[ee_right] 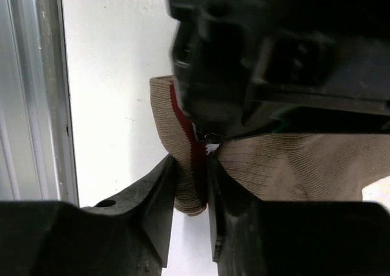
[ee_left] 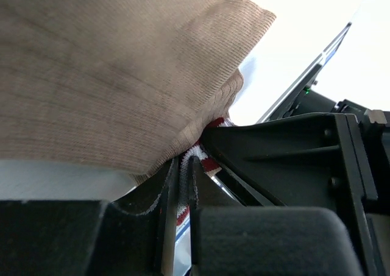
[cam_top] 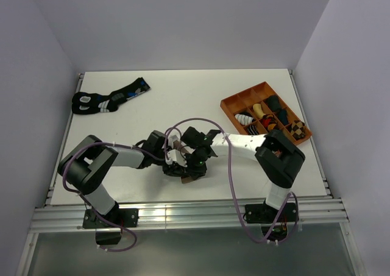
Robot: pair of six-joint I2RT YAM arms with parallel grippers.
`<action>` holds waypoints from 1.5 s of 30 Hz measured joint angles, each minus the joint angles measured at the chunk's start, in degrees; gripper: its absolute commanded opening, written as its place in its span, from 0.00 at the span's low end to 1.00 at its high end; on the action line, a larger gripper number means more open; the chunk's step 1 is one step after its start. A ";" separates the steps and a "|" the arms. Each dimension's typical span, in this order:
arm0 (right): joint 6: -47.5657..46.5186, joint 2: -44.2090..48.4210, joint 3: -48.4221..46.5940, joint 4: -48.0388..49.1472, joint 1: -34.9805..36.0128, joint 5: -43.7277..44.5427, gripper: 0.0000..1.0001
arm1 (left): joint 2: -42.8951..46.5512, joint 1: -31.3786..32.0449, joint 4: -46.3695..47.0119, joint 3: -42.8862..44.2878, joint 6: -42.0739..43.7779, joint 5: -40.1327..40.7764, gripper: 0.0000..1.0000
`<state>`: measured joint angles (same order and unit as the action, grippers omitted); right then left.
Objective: Roll the socks
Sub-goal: Roll the sock at the center of the board.
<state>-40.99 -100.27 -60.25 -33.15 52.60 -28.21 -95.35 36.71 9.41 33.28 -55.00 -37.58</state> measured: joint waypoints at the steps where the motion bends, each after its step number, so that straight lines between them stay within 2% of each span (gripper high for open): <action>1: 0.02 -0.24 -0.31 -0.28 -0.26 -0.33 0.28 | 0.20 -0.07 0.72 -0.50 -0.55 0.07 0.17; 9: 0.68 -6.34 -6.19 -6.80 -5.60 -8.90 0.23 | 3.82 -0.20 7.21 -5.84 -6.56 4.35 0.20; 19: 0.24 -14.47 -13.05 -15.17 -10.51 -18.23 0.22 | 7.58 -0.24 13.31 -11.47 -12.22 9.55 0.24; 33: 2.38 -26.40 -26.67 -32.57 -13.66 -19.19 0.22 | 17.90 0.57 11.67 -16.20 -10.08 19.93 0.27; 41: 2.54 -28.41 -29.88 -35.87 -13.66 -17.77 0.21 | 26.18 5.62 13.70 -17.84 -4.35 28.24 0.36; 45: 2.60 -29.20 -30.62 -36.72 -13.66 -17.75 0.21 | 26.60 7.61 16.61 -18.51 -0.96 30.77 0.38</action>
<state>-38.39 -129.47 -90.87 -69.87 38.94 -45.95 -68.75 44.31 26.02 14.76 -55.96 -6.81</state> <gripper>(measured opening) 0.239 0.376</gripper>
